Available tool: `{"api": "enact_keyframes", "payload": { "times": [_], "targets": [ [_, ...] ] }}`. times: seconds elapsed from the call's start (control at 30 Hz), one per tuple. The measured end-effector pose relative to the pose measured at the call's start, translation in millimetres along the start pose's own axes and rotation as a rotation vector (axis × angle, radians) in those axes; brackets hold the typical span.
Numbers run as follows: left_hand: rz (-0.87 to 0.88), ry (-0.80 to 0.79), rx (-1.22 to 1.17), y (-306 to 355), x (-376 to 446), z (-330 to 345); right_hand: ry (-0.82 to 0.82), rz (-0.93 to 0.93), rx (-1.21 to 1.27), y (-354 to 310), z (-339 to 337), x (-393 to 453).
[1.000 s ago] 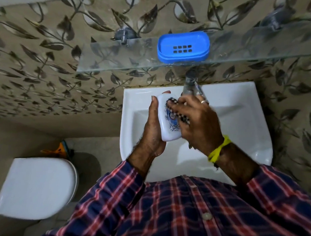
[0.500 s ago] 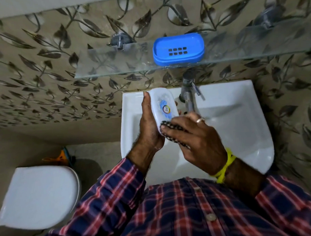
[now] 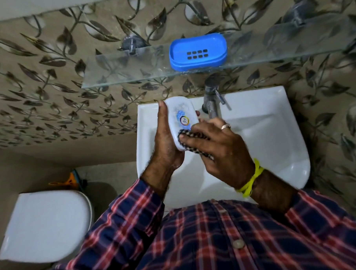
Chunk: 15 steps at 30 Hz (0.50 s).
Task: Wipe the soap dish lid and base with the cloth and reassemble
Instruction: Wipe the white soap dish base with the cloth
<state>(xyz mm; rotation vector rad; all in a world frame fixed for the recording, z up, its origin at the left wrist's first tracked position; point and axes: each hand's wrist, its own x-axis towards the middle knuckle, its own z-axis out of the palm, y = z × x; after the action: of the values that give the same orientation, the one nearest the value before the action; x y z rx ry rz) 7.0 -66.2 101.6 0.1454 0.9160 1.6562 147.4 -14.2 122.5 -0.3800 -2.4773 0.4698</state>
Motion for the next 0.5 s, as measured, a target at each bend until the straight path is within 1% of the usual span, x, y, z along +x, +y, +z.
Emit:
{"api": "enact_keyframes", "payload": {
  "times": [0.03,0.07,0.13,0.17,0.23,0.27,0.3,0.4,0.43,0.5],
  "targets": [
    [-0.001,0.031,0.004,1.1,-1.1,-0.1,-0.002,0.014,0.001,1.0,-2.1,-2.7],
    [-0.002,0.063,0.012,1.1,-2.9,0.8,0.011,0.081,0.007,4.6,-3.4,-1.3],
    [-0.006,0.056,0.006,-3.9,-6.1,4.1,0.077,0.219,0.026,10.7,-2.0,9.6],
    [-0.012,0.019,-0.013,-6.8,-7.5,6.2,0.096,0.226,0.018,9.0,-1.3,16.1],
    [-0.029,-0.063,-0.026,-9.0,-12.3,7.7,0.082,0.141,-0.011,1.7,1.8,19.2],
    [-0.034,-0.065,-0.012,-8.6,-14.2,6.9,0.070,0.111,-0.014,0.0,1.5,16.6],
    [-0.037,-0.040,-0.004,-7.3,-17.3,7.0,0.068,0.121,-0.006,-0.5,-0.6,14.7],
    [-0.016,0.027,-0.009,-8.9,-22.6,9.1,0.101,0.308,0.078,6.9,-1.2,24.6],
    [-0.021,0.047,-0.012,-9.6,-23.3,9.2,0.096,0.331,0.109,5.4,0.2,29.0],
    [-0.033,0.049,-0.009,-6.8,-26.0,9.7,0.065,0.305,0.113,-6.4,3.7,29.5]
  ]
}}
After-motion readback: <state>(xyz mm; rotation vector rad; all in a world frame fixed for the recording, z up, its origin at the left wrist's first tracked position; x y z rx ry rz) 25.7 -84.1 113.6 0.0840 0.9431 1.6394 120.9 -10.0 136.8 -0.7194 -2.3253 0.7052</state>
